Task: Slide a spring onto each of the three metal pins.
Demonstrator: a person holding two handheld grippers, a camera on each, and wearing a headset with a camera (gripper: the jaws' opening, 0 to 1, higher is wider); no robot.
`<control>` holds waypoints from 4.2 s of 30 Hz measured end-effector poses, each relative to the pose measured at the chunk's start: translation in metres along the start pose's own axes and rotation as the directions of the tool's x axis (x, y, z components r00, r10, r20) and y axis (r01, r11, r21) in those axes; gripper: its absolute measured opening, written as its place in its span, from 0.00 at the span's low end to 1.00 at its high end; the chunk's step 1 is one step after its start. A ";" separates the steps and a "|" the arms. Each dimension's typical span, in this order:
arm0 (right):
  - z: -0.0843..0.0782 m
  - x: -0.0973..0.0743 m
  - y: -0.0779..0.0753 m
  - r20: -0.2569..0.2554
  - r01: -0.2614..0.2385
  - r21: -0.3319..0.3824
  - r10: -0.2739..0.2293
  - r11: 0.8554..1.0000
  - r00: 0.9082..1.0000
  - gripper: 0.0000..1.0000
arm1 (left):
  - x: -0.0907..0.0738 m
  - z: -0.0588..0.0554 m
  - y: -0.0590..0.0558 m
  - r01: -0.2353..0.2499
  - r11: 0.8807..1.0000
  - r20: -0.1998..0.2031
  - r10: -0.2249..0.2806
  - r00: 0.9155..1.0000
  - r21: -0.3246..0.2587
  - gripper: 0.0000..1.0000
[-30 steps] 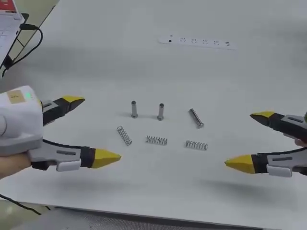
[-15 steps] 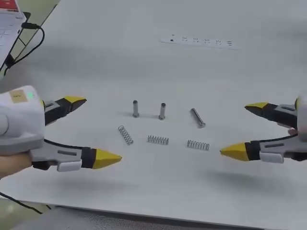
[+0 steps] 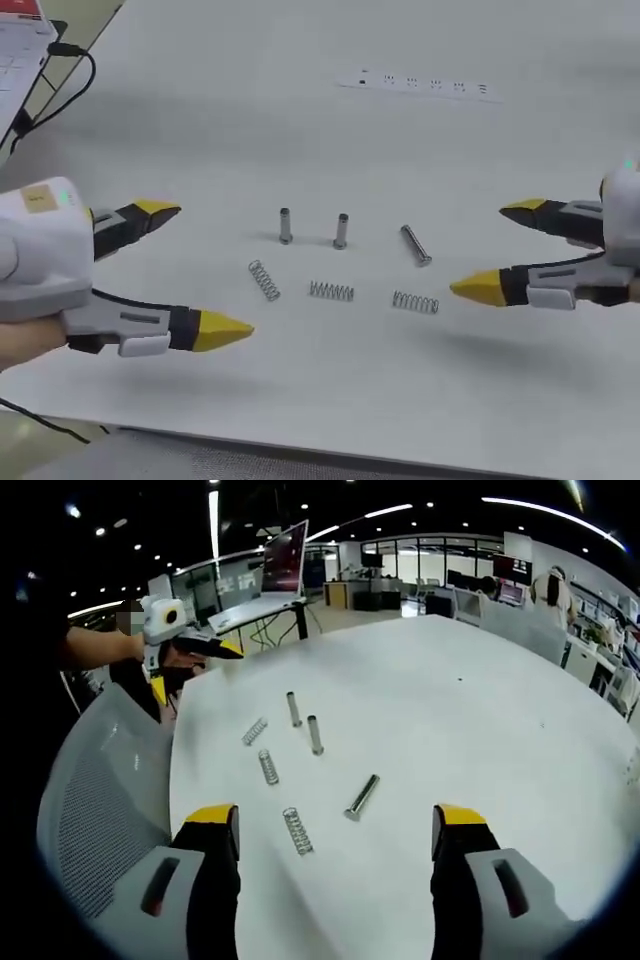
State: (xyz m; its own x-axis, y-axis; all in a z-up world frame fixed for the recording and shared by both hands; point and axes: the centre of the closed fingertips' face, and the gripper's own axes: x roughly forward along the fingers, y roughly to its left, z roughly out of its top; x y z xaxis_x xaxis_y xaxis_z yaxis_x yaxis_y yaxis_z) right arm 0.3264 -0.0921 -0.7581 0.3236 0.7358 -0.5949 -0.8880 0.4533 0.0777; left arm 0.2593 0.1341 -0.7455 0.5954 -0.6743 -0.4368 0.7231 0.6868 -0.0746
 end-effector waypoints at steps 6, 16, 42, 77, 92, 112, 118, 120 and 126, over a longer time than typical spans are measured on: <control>0.003 0.008 0.000 -0.011 -0.011 0.007 0.011 1.000 1.000 0.77 | -0.004 -0.002 0.003 -0.002 1.000 -0.005 0.002 1.000 -0.001 0.99; 0.005 0.021 -0.002 -0.034 -0.023 0.016 0.023 1.000 0.999 0.73 | -0.010 -0.007 0.007 -0.011 1.000 -0.013 0.011 1.000 -0.006 0.99; -0.004 0.063 -0.016 -0.179 -0.029 0.034 0.035 0.999 0.983 0.50 | -0.014 -0.015 0.009 -0.014 1.000 -0.022 0.013 1.000 -0.021 0.96; -0.023 0.099 -0.034 -0.319 0.017 0.136 0.027 0.991 0.947 0.26 | -0.014 -0.023 0.011 -0.015 1.000 -0.036 0.015 0.999 -0.026 0.94; -0.029 0.103 -0.036 -0.361 0.039 0.166 0.024 0.985 0.932 0.20 | -0.015 -0.025 0.010 -0.010 1.000 -0.051 0.009 0.999 -0.021 0.93; -0.032 0.110 -0.040 -0.390 0.072 0.193 0.009 0.979 0.921 0.11 | -0.014 -0.030 0.010 -0.007 0.999 -0.052 0.006 0.999 -0.033 0.93; -0.033 0.110 -0.043 -0.402 0.081 0.182 -0.001 0.980 0.915 0.09 | -0.013 -0.031 0.010 -0.006 0.999 -0.052 0.004 0.999 -0.034 0.93; -0.033 0.111 -0.044 -0.407 0.090 0.186 -0.006 0.979 0.913 0.09 | -0.012 -0.031 0.010 -0.005 0.999 -0.052 0.003 0.999 -0.035 0.93; -0.033 0.110 -0.041 -0.424 0.105 0.170 -0.023 0.980 0.905 0.08 | -0.011 -0.030 0.010 -0.003 0.999 -0.042 0.001 0.999 -0.046 0.93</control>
State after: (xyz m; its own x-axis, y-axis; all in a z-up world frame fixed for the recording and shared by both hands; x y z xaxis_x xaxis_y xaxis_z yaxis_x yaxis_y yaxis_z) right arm 0.3878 -0.0464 -0.8534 0.1751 0.4421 -0.8797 -0.7806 0.6068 0.1496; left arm 0.2493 0.1566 -0.7688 0.5809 -0.6618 -0.4739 0.7044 0.7005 -0.1148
